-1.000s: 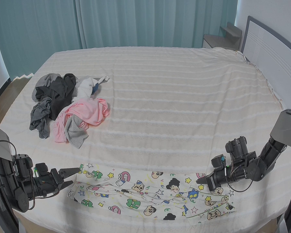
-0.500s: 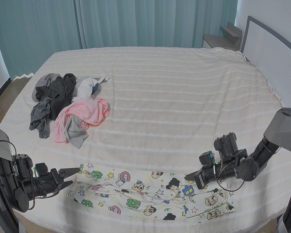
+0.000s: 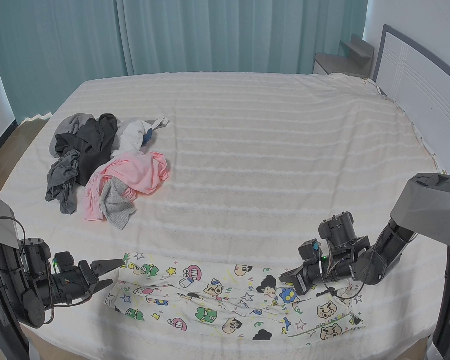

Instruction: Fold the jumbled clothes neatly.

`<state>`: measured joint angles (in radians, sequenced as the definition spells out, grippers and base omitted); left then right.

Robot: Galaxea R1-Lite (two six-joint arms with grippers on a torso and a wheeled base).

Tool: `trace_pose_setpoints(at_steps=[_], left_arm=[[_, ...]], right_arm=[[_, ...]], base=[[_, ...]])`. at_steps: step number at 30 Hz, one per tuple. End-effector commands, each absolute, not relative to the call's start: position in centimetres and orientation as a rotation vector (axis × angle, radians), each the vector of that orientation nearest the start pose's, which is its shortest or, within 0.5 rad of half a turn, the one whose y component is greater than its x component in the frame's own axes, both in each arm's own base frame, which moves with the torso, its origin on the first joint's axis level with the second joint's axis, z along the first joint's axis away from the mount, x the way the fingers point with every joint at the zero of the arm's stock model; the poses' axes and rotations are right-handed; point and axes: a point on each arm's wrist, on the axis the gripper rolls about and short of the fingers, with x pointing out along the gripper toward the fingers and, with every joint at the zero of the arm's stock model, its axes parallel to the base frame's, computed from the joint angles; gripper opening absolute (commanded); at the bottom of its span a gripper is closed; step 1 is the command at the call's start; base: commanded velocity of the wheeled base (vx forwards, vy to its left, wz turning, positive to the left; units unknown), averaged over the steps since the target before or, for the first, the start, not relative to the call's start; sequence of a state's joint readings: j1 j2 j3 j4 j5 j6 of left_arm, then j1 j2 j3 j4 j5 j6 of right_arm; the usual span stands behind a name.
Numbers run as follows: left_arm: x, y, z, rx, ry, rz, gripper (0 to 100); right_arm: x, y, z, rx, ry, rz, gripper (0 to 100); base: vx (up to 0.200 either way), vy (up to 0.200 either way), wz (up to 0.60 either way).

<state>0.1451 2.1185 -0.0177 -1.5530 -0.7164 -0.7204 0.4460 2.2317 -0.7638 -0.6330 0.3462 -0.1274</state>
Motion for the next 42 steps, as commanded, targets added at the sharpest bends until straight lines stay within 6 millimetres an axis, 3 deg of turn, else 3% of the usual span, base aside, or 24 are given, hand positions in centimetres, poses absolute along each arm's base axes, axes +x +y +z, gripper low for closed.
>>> trace_pose_setpoints(at_steps=[1, 10, 15, 17, 25, 42], left_arm=[[21.2, 1.6, 1.7, -0.918, 0.693, -0.354, 100], [21.2, 1.6, 1.7, -0.918, 0.693, -0.354, 100], [21.2, 1.6, 1.7, -0.919, 0.695, -0.354, 100], [21.2, 1.6, 1.7, -0.919, 0.695, -0.354, 100], [21.2, 1.6, 1.7, -0.919, 0.695, -0.354, 100], [21.2, 1.6, 1.7, -0.919, 0.695, -0.354, 100]], right_arm=[[30.8, 15.5, -1.1, -0.159, 0.828, 0.784, 100], [31.0, 15.4, 1.2, -0.072, 0.718, 0.748, 100], [30.1, 14.2, 3.0, 0.011, 0.689, 0.695, 100], [28.8, 13.2, 3.4, 0.057, 0.722, 0.667, 100], [25.4, 11.1, 2.3, 0.116, 0.849, 0.608, 100], [26.3, 8.8, -0.7, 0.155, 0.940, 0.506, 100]], base=[[0.000, 0.000, 0.00], [0.000, 0.000, 0.00], [0.000, 0.000, 0.00], [0.000, 0.000, 0.00], [0.000, 0.000, 0.00], [0.000, 0.000, 0.00]])
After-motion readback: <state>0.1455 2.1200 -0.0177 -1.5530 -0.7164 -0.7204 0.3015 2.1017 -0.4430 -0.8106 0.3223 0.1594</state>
